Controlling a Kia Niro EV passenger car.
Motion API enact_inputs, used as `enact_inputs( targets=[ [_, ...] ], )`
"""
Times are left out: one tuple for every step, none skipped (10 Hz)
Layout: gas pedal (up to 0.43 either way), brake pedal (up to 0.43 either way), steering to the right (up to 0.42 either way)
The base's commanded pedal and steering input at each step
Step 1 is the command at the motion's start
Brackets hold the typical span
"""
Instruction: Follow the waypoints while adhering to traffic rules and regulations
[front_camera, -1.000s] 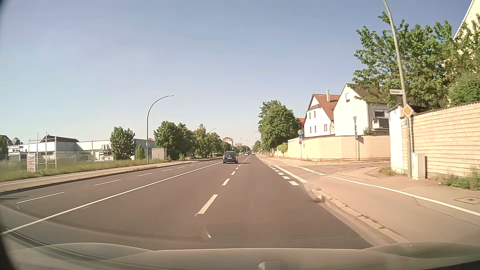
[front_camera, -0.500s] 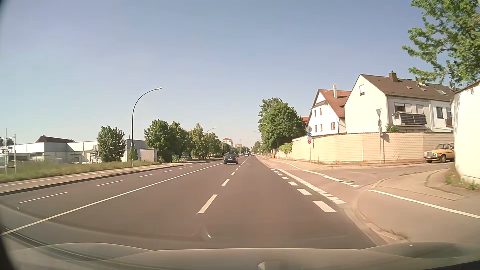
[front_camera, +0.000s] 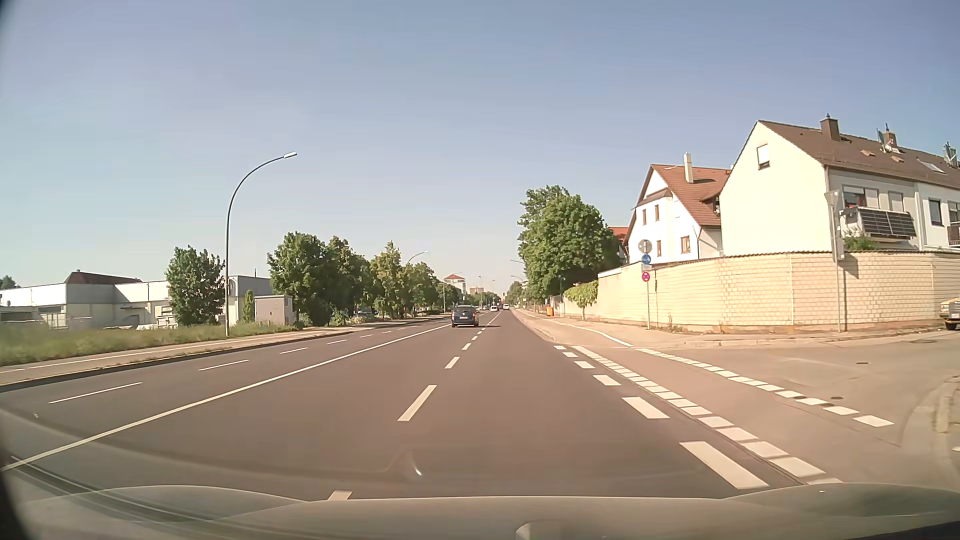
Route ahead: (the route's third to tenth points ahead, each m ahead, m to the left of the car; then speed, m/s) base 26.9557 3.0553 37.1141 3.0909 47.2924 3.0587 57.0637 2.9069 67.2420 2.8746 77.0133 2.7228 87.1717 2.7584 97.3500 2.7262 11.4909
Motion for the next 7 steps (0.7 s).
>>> enact_inputs(
  targets=[
    [0.157,0.0,-0.004],
    [0.189,0.0,-0.004],
    [0.189,0.0,-0.004],
    [0.189,0.0,-0.004],
    [0.177,0.0,-0.005],
    [0.177,0.0,-0.005],
    [0.177,0.0,-0.005]
  ],
)
